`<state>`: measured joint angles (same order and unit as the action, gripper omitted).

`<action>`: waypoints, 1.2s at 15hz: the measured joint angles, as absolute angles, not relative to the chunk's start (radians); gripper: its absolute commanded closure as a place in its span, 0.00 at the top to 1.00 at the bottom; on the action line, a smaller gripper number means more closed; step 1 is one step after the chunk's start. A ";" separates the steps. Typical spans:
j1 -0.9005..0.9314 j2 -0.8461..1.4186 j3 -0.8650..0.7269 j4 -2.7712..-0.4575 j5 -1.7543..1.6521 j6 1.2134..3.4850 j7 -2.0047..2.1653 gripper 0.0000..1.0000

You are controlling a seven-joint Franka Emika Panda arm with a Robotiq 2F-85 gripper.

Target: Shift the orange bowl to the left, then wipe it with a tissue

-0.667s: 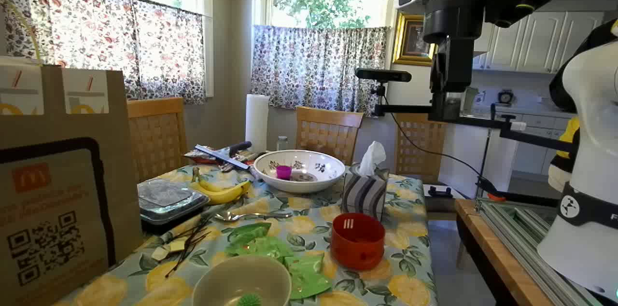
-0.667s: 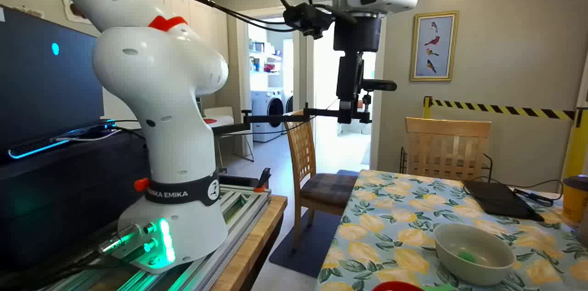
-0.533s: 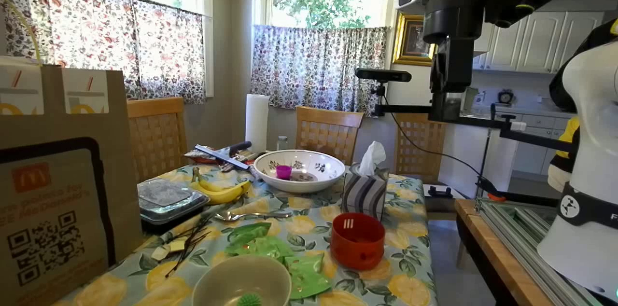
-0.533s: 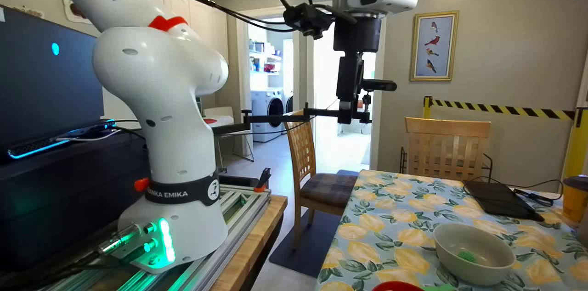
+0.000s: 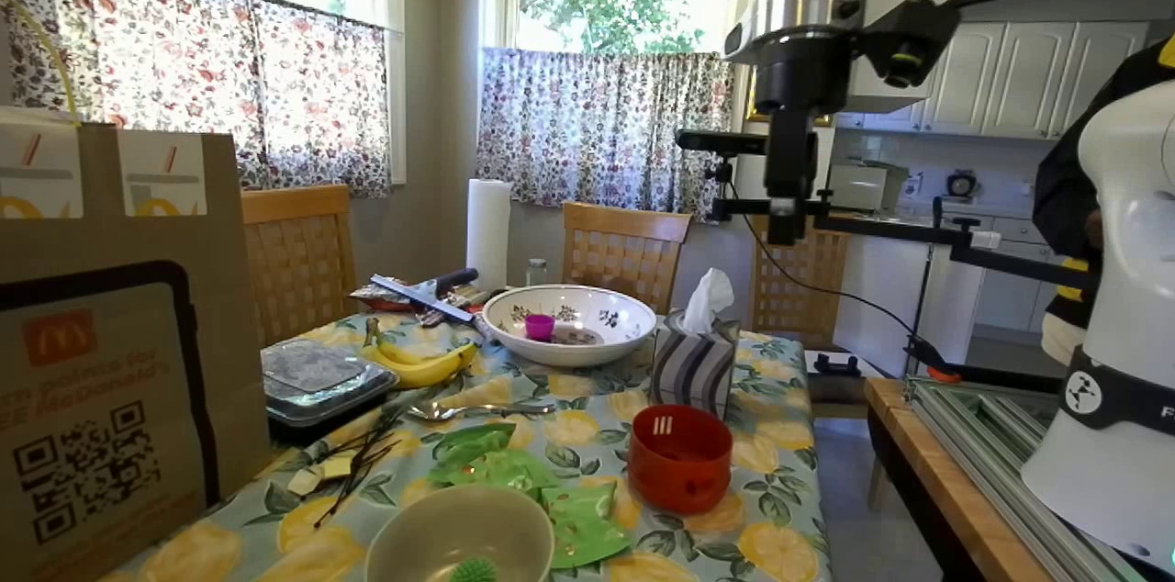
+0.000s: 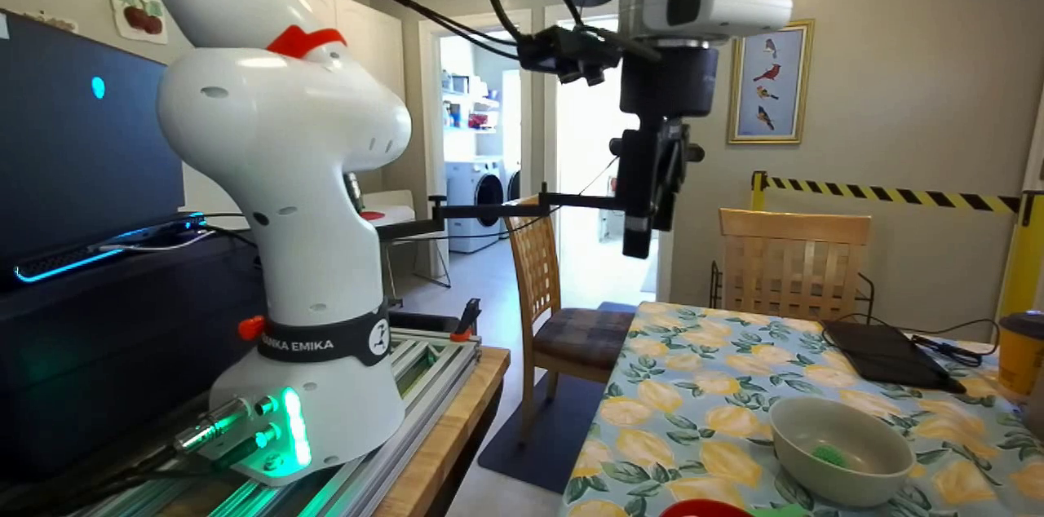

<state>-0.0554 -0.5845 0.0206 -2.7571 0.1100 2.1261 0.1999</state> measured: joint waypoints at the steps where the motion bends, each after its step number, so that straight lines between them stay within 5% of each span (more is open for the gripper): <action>1: -0.079 -0.526 -0.001 -2.754 0.110 2.189 0.193 1.00; 8: -0.094 -0.125 -0.043 -2.703 0.089 2.625 0.109 1.00; 18: -0.065 0.124 -0.047 -2.576 0.091 2.642 0.098 1.00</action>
<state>-0.0651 0.1242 -0.0474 -2.5758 0.0909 2.6423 0.0975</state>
